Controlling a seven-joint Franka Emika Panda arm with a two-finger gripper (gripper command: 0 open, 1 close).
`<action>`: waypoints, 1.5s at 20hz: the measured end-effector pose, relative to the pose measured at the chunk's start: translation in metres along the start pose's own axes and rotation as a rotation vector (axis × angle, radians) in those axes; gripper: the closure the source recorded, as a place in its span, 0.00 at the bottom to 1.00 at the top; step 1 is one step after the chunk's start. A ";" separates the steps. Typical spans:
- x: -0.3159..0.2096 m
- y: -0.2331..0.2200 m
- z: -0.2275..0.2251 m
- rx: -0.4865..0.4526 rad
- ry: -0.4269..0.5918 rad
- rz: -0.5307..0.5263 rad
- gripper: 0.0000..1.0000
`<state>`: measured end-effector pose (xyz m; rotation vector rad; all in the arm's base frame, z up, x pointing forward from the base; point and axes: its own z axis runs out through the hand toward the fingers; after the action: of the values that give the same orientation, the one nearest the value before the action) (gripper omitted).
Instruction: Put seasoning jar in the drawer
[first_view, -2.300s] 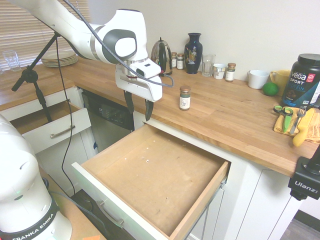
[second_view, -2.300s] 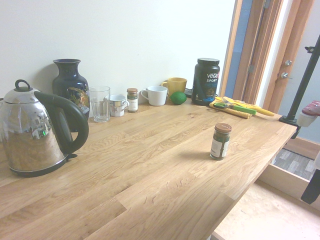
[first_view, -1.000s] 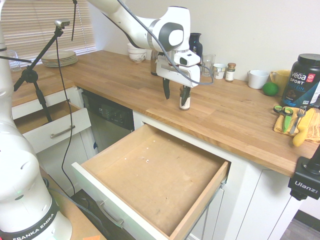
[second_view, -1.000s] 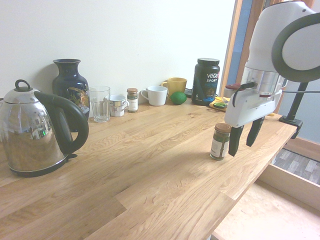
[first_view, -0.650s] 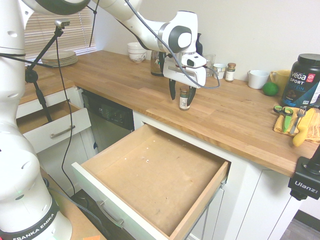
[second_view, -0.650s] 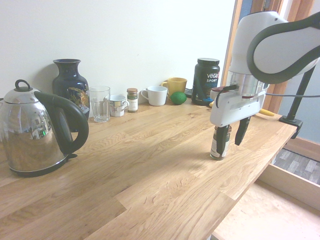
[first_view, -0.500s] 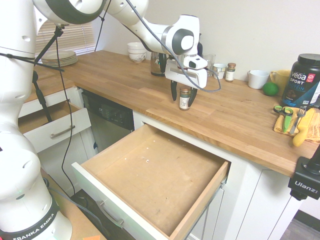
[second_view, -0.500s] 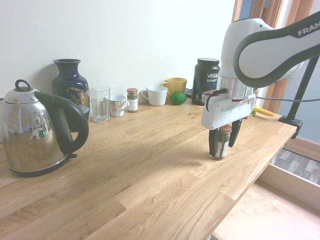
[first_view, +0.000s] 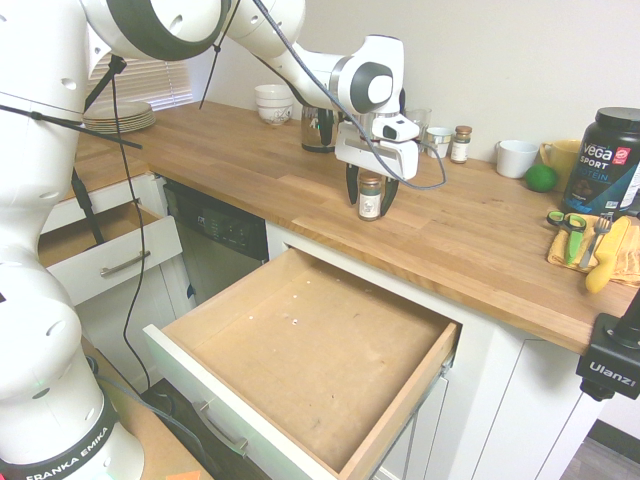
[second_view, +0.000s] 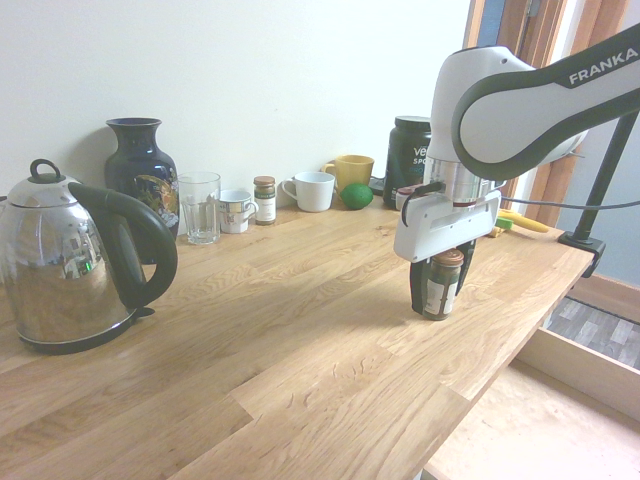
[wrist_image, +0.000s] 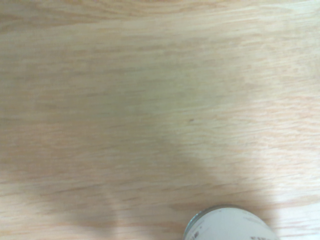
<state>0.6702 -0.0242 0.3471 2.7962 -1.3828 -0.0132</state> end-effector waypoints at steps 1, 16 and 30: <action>0.000 0.000 0.000 -0.001 0.000 0.001 1.00; -0.002 0.009 0.010 -0.014 -0.010 0.007 1.00; -0.030 0.028 -0.043 0.039 0.025 -0.011 1.00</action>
<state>0.6303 -0.0168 0.3908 2.8251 -1.3779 0.0486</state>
